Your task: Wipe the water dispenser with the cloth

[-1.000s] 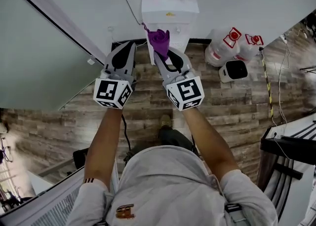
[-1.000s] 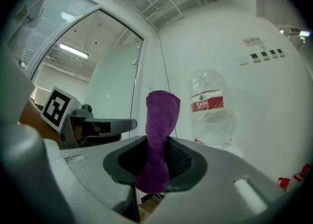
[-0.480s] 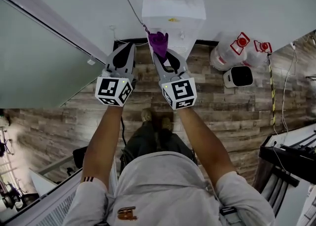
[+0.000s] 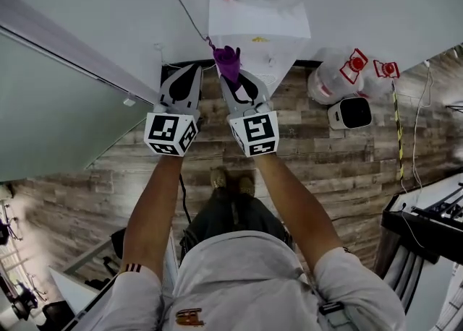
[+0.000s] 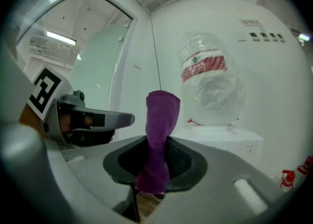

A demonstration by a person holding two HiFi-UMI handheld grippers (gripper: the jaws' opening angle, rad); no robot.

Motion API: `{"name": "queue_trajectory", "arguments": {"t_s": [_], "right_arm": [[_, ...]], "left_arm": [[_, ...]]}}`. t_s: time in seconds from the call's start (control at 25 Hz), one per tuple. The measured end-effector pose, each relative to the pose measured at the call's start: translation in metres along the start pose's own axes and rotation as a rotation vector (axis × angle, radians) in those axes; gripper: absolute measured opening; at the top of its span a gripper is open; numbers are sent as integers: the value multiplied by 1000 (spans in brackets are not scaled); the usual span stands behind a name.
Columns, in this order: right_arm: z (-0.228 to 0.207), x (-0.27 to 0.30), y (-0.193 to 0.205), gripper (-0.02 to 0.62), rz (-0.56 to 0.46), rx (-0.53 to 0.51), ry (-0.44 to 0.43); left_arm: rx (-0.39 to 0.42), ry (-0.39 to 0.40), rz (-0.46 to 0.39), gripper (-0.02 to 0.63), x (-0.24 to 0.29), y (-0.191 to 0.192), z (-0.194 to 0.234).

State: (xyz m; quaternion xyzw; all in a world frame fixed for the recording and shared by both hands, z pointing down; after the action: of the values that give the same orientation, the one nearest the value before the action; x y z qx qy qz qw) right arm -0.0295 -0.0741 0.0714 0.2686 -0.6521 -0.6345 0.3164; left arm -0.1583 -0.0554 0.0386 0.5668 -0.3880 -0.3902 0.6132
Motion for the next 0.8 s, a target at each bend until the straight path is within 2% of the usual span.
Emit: {"name": "queue_trajectory", "arguments": {"t_s": [0.4, 0.8], "right_arm": [[0, 71, 50, 100, 66, -6, 119], [-10, 112, 70, 100, 97, -14, 190]], "left_arm": [[-30, 82, 41, -2, 27, 45, 64], [-73, 154, 70, -2, 64, 69, 77]]}}
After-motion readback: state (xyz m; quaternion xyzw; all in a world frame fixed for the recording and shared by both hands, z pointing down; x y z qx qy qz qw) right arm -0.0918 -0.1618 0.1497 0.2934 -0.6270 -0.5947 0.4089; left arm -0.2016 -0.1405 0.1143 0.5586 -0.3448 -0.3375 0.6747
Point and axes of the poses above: the fingertips, and each gripper's own axes: x forward along the fingers, z to its left, y out of its underside, the point moved 7 cm from there along -x, backward along the fingers, and after that the axes turned 3 degrees about y, right-handed, at the moved point
